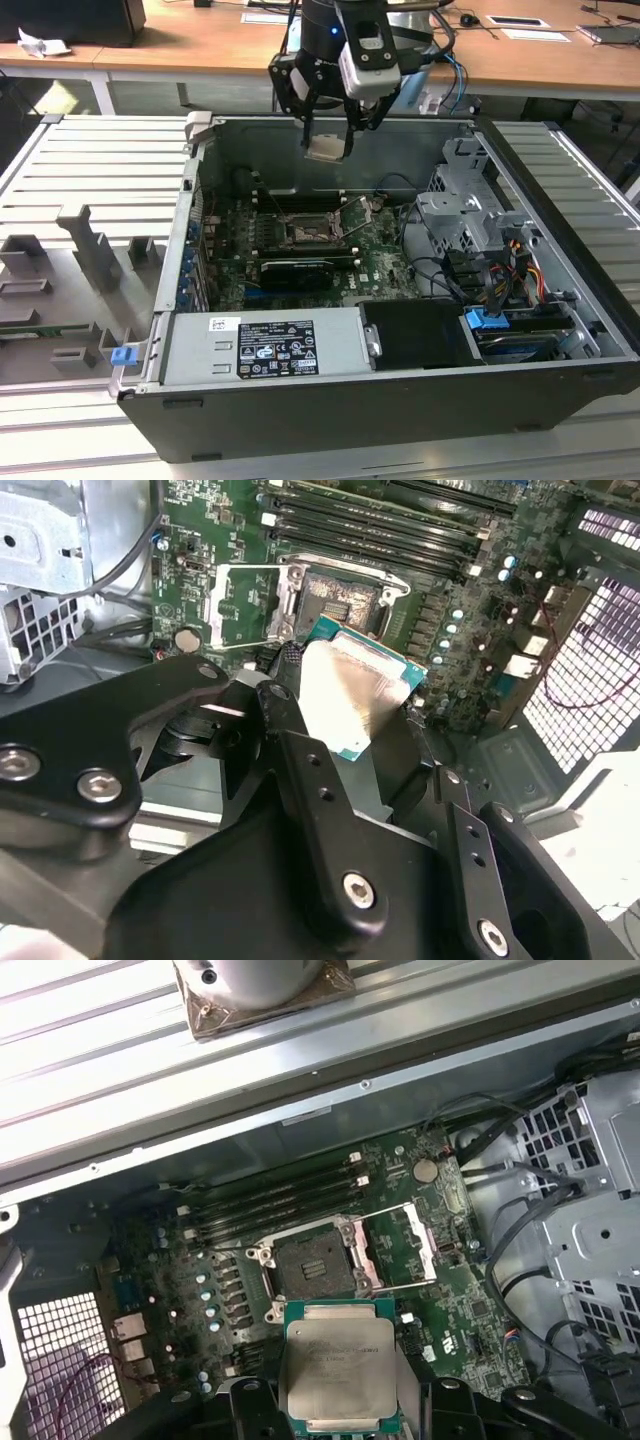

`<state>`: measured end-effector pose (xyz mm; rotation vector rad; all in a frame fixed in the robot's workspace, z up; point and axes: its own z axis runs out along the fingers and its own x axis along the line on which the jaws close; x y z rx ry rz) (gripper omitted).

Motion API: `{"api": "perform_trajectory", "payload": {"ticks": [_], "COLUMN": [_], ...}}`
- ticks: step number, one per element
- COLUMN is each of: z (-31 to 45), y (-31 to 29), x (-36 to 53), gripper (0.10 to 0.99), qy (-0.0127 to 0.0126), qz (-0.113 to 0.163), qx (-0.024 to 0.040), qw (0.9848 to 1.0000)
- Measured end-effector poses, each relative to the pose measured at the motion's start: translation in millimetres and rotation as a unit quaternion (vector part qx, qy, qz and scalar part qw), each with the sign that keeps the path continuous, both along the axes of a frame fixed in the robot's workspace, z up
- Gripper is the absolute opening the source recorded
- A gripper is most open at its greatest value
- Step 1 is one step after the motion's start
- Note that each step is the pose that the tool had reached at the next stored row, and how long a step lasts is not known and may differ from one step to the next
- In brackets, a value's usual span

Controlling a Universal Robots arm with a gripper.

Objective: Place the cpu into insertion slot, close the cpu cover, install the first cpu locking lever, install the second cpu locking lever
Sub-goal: 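Place the cpu into insertion slot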

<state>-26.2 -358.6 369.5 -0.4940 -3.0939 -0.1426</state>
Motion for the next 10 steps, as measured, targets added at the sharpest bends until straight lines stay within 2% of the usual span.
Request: {"api": "perform_trajectory", "payload": {"ticks": [5, 10], "z": [-0.3, -0.8], "y": [0.0, 0.0], "x": [0.0, 0.0], "gripper": [0.525, 0.525], "qy": [0.0, 0.0], "qz": [-0.027, -0.057], "qx": [-0.0002, -0.0003], "qw": [0.9996, 0.9984]}}
